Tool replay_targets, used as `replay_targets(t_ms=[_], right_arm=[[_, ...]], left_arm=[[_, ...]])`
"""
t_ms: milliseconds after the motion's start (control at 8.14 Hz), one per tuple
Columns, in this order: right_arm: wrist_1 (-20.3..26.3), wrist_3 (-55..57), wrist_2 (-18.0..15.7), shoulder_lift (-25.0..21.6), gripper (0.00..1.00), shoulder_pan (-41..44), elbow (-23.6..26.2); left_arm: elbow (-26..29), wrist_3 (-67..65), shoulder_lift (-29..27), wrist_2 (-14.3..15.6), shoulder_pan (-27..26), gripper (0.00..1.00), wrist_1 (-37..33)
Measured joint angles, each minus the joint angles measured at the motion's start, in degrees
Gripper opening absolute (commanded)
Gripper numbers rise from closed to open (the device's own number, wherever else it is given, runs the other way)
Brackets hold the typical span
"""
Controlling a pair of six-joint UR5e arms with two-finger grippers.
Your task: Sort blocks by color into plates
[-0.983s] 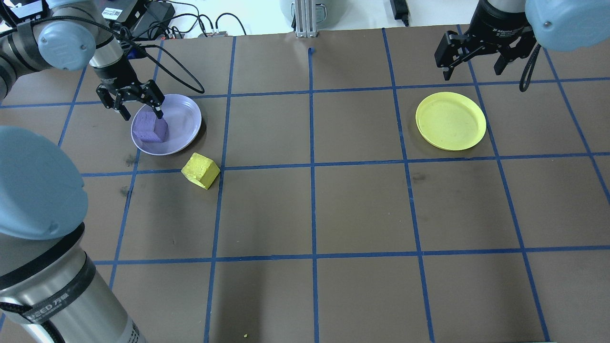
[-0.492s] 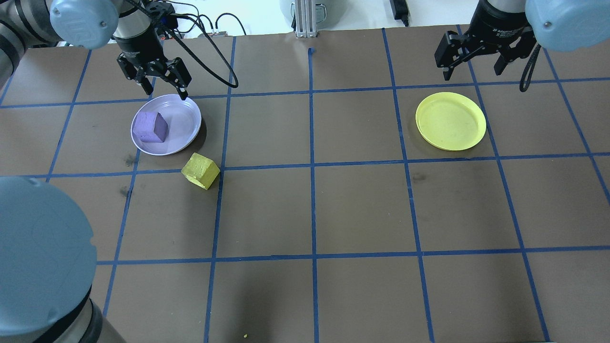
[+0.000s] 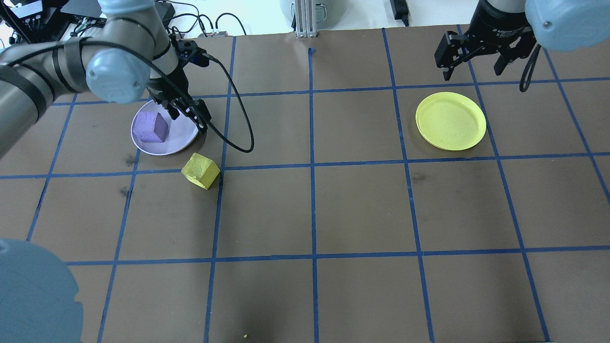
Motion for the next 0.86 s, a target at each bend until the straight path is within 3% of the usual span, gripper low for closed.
replay_targets(t_ms=[246,860], right_arm=[[0.02,-0.01,0.00,0.02,1.00,0.00,0.00],[0.04,-0.75,-0.26,0.17,1.00,0.00,0.00]], left_arm=[[-8.49,2.10,1.77,-0.17,0.66,1.00,5.86],[-11.17,1.11,1.14,0.10,0.78,1.00,7.03]])
